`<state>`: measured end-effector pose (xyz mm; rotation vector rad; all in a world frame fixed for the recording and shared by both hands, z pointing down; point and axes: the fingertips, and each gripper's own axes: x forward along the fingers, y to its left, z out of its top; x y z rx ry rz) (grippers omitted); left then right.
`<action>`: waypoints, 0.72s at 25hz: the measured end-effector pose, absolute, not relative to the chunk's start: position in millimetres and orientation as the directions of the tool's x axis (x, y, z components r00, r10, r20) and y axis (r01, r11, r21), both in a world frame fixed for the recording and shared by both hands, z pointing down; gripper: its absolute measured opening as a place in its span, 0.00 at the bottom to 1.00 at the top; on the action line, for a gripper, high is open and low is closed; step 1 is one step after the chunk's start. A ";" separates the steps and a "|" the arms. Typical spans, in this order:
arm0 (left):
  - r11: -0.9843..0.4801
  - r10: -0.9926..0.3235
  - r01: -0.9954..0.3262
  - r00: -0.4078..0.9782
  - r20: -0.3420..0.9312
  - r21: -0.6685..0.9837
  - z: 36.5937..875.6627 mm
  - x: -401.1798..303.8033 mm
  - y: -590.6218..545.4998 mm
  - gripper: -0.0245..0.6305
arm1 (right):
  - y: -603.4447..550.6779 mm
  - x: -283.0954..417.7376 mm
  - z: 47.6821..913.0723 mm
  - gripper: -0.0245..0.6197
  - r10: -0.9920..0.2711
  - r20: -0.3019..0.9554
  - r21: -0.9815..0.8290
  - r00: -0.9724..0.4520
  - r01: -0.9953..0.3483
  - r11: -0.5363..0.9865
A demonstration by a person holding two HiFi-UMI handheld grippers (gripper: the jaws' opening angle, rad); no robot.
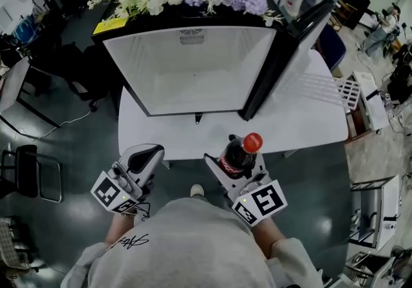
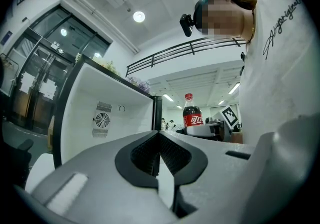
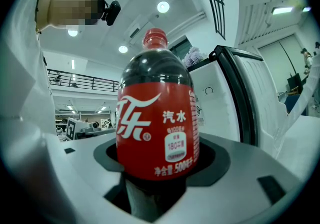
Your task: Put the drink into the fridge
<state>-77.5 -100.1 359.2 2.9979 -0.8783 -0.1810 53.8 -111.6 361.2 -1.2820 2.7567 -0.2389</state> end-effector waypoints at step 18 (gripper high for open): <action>-0.863 -0.505 -0.500 0.859 -0.089 0.070 371.6 -90.6 -135.5 0.04 | -145.4 38.8 367.4 0.53 -0.791 -0.022 -0.187 -0.611 -0.775 0.604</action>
